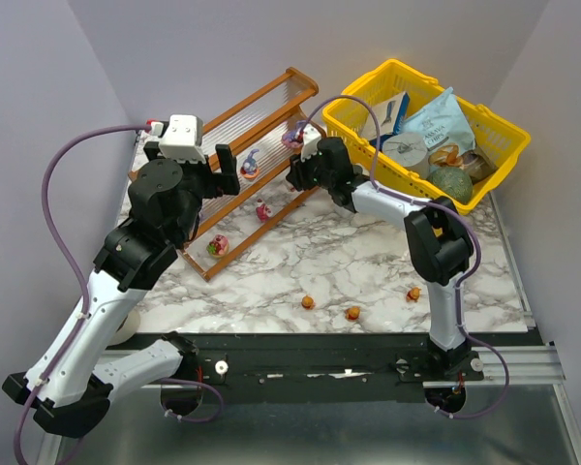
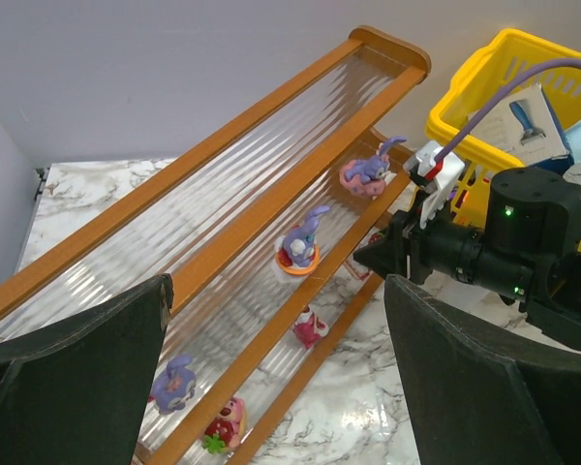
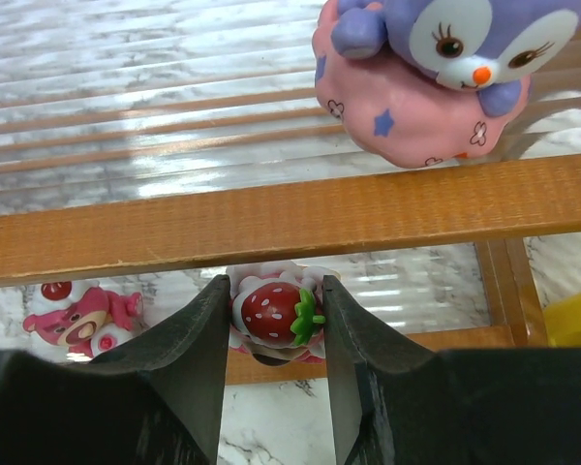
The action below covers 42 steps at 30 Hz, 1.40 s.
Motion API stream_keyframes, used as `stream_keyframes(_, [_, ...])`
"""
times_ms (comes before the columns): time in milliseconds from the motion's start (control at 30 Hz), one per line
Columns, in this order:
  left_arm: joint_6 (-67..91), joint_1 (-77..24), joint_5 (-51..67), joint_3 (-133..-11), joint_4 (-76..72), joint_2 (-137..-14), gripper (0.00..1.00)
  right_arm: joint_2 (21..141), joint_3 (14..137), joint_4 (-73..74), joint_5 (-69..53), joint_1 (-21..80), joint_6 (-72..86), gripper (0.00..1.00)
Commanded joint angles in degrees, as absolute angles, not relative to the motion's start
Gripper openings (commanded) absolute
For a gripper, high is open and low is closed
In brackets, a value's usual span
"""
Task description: Place and organize the plastic toys onto the shelf
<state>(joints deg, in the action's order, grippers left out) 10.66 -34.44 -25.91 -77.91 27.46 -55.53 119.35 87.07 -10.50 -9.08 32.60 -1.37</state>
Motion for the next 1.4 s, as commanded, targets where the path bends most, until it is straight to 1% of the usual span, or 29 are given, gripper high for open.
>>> stream_keyframes(0, [8.8, -33.9, -27.0, -78.2, 24.7, -54.9, 0.99, 120.1, 89.2, -8.4, -10.9, 32.3, -0.2, 0.25])
stream_keyframes(167, [7.4, -33.8, -26.7, -78.7, 24.4, -54.9, 0.99, 119.8, 88.8, -8.0, -10.7, 32.3, 3.6, 0.26])
stream_keyframes(833, [7.5, -32.9, -26.0, -78.2, 24.3, -55.0, 0.99, 122.0, 91.8, -2.7, -9.6, 32.4, 8.6, 0.31])
stream_keyframes(1167, [7.2, -32.3, -25.4, -79.0, 24.3, -56.1, 0.99, 124.4, 95.4, -0.2, -9.7, 32.4, 11.6, 0.34])
stream_keyframes(1367, [6.9, -31.9, -25.1, -79.5, 24.6, -56.2, 0.99, 125.9, 98.3, 4.7, -8.4, 32.3, 12.5, 0.36])
